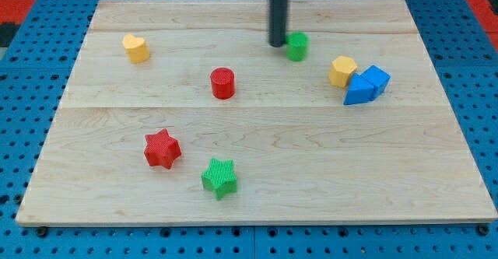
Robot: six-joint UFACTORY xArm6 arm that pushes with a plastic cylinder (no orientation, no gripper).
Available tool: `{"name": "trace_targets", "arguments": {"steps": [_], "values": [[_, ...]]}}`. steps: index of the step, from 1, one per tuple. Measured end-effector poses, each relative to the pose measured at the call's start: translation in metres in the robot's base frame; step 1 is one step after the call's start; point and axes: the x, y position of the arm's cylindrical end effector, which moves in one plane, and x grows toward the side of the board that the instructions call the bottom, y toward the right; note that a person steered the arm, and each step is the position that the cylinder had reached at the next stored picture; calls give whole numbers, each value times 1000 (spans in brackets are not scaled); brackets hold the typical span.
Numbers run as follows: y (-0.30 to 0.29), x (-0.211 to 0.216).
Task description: Move the red blocks and yellow heart towards the group of blocks
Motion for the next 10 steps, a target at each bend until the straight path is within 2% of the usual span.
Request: {"name": "trace_targets", "arguments": {"steps": [1,2,3,4,5,6,7,8,9,10], "values": [[18,6],[41,-21],[29,42],[14,14],[-74,-5],[-119,1],[-165,60],[-144,102],[-54,106],[-44,95]]}}
